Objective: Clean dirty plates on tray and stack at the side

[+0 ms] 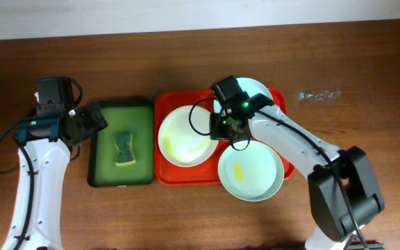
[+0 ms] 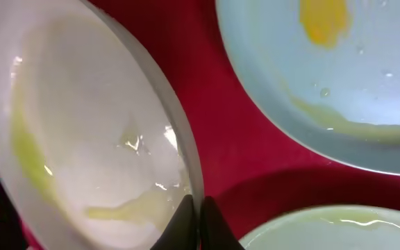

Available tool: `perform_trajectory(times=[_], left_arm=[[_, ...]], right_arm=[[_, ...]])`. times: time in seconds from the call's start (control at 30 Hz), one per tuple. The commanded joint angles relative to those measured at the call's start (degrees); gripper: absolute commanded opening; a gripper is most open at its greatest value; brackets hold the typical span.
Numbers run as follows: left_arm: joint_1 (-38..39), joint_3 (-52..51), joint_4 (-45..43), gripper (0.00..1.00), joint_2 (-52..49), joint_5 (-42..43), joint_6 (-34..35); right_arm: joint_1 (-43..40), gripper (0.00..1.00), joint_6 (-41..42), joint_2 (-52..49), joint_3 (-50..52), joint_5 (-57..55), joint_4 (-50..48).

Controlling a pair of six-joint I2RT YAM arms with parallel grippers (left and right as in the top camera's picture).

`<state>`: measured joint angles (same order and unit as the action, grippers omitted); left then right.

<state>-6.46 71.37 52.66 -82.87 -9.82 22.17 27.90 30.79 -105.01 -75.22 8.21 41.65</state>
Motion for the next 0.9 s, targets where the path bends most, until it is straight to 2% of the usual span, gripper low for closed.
perform_trajectory(times=[0.0,0.17,0.27,0.43,0.67,0.73,0.87], left_arm=[[-0.3,0.7,-0.1,0.99,0.7,0.0,0.7],[-0.3,0.7,-0.1,0.99,0.7,0.0,0.7],[-0.3,0.7,-0.1,0.99,0.7,0.0,0.7],[-0.3,0.7,-0.1,0.99,0.7,0.0,0.7],[-0.3,0.7,-0.1,0.99,0.7,0.0,0.7],[-0.3,0.7,-0.1,0.99,0.7,0.0,0.7],[-0.3,0.7,-0.1,0.99,0.7,0.0,0.7]], right_arm=[[0.6,0.04,-0.5,4.1,-2.0,0.2,0.0],[0.5,0.04,-0.5,6.6,-2.4,1.8,-1.7],[0.7,0.04,0.0,6.6,-2.4,6.6,-9.0],[3.3,0.04,4.3,3.7,-2.3,6.0,-20.7],[13.0,0.04,5.9,-1.6,-2.3,-17.6,-30.8],[15.8,0.04,1.8,-1.9,-2.3,-26.7,-32.6],[20.3,0.04,-18.8,-1.9,-2.3,-38.1,-42.3]])
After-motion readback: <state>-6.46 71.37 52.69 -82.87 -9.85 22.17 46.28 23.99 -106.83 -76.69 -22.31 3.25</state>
